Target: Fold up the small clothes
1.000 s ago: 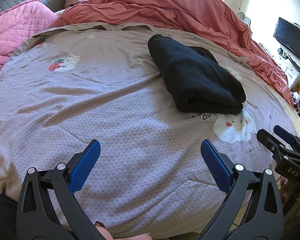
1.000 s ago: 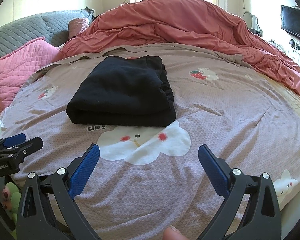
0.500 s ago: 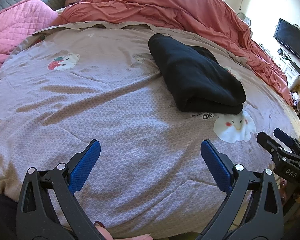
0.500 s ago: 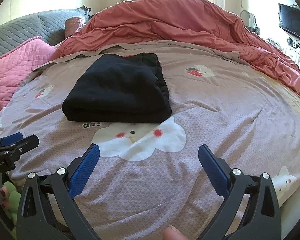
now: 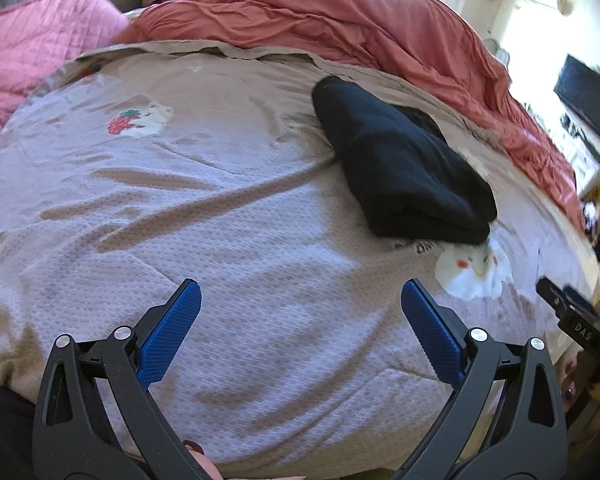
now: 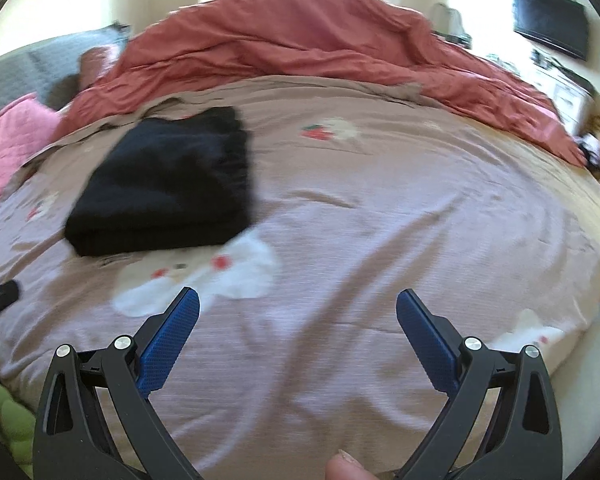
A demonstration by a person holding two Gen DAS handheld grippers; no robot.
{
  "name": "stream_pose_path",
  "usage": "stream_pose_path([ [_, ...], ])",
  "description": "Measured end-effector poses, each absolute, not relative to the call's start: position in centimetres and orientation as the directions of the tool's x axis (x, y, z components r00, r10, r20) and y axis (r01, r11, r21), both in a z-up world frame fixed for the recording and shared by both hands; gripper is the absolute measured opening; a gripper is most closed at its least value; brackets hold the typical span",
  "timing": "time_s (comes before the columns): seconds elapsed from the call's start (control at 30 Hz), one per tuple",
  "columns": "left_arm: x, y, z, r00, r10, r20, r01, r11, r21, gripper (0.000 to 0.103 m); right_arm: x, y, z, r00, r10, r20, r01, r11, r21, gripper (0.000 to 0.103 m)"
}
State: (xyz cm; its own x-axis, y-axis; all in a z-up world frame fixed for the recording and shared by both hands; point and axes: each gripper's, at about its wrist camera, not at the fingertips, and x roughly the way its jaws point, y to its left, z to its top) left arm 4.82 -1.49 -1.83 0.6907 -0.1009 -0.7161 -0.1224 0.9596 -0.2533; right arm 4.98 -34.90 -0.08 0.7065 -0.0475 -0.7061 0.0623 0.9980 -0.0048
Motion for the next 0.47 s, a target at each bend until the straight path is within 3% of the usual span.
stream_pose_path([
  [0.23, 5.5, 8.2, -0.4, 0.701, 0.047, -0.711, -0.332, 0.904, -0.268, 0.094, 3.4, -47.7, -0.4, 0.618, -0.361, -0.698, 0.459, 0.887, -0.052, 0.098],
  [0.33, 6.0, 14.5, -0.6, 0.659, 0.123, -0.742, -0.458, 0.848, -0.267, 0.094, 0.5, -56.6, -1.2, 0.472, -0.553, -0.687, 0.698, 0.710, -0.092, 0.098],
  [0.47, 6.1, 24.2, -1.2, 0.568, 0.274, -0.776, -0.645, 0.734, -0.213, 0.094, -3.2, -64.0, -2.2, 0.317, -0.623, -0.715, 0.857, 0.512, -0.065, 0.098],
])
